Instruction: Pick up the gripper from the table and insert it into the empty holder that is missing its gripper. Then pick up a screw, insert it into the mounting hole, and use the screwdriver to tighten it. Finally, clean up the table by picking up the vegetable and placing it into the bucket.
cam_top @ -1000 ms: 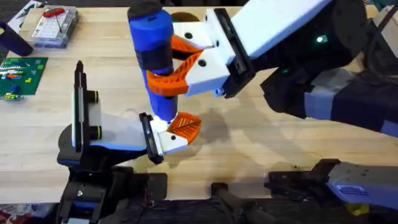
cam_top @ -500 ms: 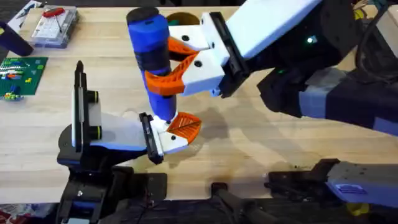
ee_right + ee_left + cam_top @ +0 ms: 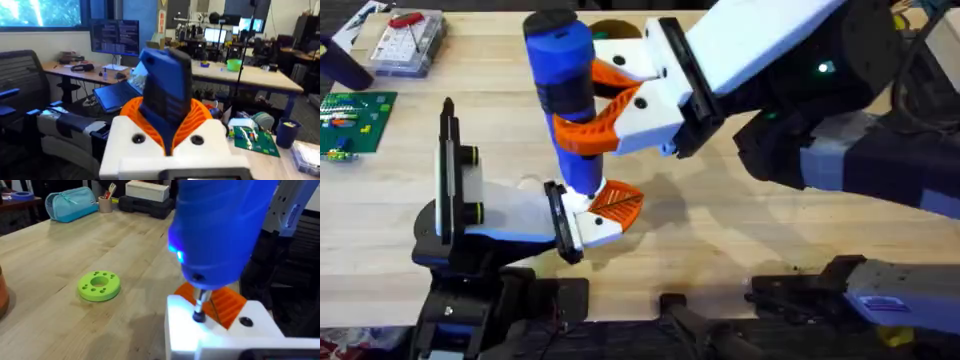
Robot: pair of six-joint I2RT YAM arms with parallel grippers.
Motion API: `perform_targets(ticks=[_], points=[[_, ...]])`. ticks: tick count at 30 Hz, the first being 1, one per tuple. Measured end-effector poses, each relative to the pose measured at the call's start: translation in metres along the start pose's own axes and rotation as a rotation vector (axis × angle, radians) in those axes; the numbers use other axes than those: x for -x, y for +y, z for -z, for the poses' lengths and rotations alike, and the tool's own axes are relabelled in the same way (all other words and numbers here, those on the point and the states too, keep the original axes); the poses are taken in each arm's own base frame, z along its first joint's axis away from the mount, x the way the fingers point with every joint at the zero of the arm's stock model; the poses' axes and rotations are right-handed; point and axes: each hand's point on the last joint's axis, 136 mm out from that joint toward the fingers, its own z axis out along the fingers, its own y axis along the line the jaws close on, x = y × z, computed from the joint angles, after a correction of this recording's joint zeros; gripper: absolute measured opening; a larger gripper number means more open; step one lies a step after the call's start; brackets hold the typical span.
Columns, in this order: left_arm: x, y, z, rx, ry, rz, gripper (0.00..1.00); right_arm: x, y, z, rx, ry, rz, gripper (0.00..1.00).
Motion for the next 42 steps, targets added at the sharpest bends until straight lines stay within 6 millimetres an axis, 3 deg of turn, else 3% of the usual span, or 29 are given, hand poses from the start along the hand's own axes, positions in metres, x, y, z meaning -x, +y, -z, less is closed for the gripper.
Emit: perform_targets(ticks=[42], points=[[-0.0001, 0.0, 0.0, 0.0, 0.0, 0.0, 0.011, -0.0061, -0.0001, -0.0003, 0.005, 0.02, -0.01, 0.026]])
